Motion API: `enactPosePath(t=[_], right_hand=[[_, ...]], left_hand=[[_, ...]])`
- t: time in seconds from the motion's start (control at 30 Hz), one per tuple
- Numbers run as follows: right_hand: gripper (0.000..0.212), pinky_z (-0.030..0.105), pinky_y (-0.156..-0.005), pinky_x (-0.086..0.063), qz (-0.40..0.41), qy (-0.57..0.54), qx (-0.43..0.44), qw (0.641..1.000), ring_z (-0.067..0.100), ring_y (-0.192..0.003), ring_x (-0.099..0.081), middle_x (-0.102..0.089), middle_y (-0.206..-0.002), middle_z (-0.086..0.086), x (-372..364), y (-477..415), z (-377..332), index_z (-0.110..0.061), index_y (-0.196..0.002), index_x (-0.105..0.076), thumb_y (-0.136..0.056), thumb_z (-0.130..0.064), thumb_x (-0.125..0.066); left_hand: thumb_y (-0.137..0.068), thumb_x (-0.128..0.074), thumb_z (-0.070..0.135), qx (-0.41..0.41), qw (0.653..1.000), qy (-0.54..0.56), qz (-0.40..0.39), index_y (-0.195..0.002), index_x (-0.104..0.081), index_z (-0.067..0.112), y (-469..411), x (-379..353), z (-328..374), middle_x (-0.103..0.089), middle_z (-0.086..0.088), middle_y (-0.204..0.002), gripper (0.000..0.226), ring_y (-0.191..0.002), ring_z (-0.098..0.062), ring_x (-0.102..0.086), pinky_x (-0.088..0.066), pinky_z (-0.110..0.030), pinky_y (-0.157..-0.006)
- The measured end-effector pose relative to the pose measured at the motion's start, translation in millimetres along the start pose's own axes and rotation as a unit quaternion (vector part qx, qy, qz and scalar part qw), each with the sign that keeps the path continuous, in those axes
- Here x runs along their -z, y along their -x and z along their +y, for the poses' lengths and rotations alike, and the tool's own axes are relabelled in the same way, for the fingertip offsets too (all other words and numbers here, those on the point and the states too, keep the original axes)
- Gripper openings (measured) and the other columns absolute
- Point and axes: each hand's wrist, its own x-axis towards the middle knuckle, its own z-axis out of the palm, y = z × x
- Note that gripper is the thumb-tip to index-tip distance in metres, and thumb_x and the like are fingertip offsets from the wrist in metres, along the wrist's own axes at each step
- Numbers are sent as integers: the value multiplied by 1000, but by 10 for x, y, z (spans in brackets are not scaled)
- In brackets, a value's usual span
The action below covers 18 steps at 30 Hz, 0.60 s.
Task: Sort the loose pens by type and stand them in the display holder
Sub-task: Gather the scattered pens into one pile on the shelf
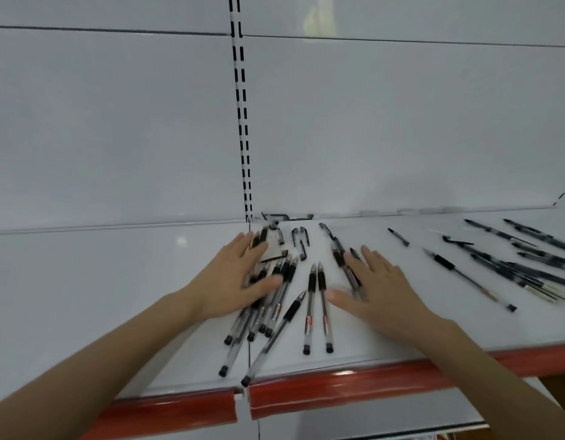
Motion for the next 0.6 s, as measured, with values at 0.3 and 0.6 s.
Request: enactPosePath(t=[0.3, 0.6], right_hand=[[80, 33, -116, -3, -1, -48, 38, 998, 19, -145, 1, -1, -157, 5, -80, -53, 47, -23, -148, -8, -86, -60, -43], [80, 41, -118, 1, -25, -14, -21, 999, 14, -145, 3, 0, -158, 0, 65, 288, 437, -28, -147, -8, -84, -64, -41]], left_hand=[[-88, -25, 60, -23, 998, -41, -41, -146, -1, 13, -97, -236, 501, 9, -8, -156, 79, -142, -17, 12, 8, -23, -109], [-66, -21, 83, -26, 992, -47, -118, -144, 12, 24, 57, -253, 576, 26, -3, -150, 103, -137, -15, 28, 11, -30, -110]])
